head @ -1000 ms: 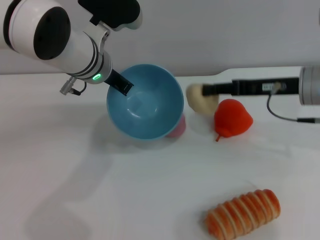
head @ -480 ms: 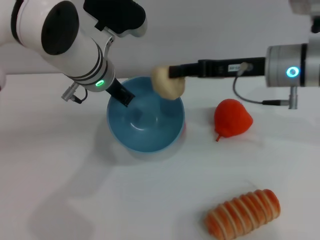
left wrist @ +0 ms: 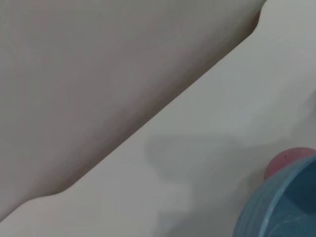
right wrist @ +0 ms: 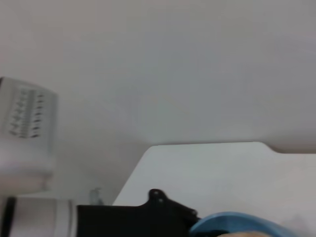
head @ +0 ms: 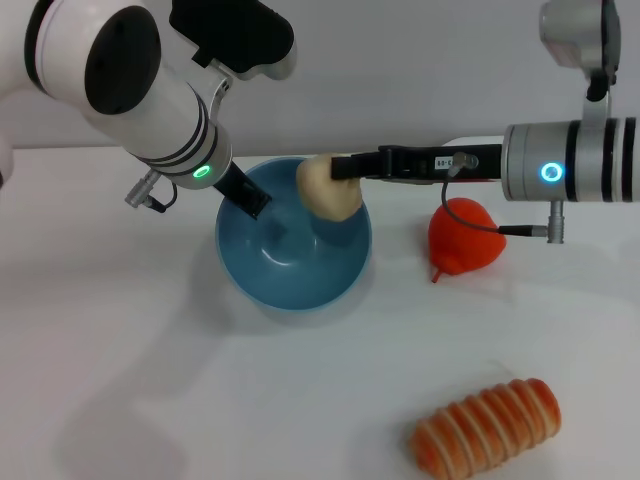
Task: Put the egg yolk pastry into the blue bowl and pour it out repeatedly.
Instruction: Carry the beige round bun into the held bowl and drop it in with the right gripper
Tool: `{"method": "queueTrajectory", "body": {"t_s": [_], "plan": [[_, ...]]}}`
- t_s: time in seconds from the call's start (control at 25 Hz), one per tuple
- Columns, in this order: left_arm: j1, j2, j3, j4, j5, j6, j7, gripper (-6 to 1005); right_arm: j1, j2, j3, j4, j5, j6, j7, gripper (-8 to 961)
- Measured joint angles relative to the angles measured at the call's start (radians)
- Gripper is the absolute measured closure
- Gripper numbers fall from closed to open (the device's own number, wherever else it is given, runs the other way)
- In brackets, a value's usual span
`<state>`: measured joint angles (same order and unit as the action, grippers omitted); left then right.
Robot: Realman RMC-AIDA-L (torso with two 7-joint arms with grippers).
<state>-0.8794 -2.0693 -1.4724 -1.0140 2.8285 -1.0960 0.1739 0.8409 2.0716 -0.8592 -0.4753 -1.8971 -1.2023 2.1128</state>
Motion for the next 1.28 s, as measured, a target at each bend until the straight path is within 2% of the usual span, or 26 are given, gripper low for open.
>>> {"method": "queueTrajectory", "body": {"t_s": [0.48,1.0,1.28], "plan": [[0.007,0.002,0.0,0.0,-0.015,0.021,0.008,1000,0.045,0.004,-0.049,0.062,0.082,0.064,-0.077,932],[0.014,0.001,0.0,0.004,-0.016,0.045,0.01,999,0.049,0.004,-0.061,0.086,0.105,0.081,-0.135,859],[0.016,0.002,0.0,0.006,-0.017,0.061,0.01,999,0.031,0.005,-0.081,0.063,0.106,0.073,-0.161,593]]}}
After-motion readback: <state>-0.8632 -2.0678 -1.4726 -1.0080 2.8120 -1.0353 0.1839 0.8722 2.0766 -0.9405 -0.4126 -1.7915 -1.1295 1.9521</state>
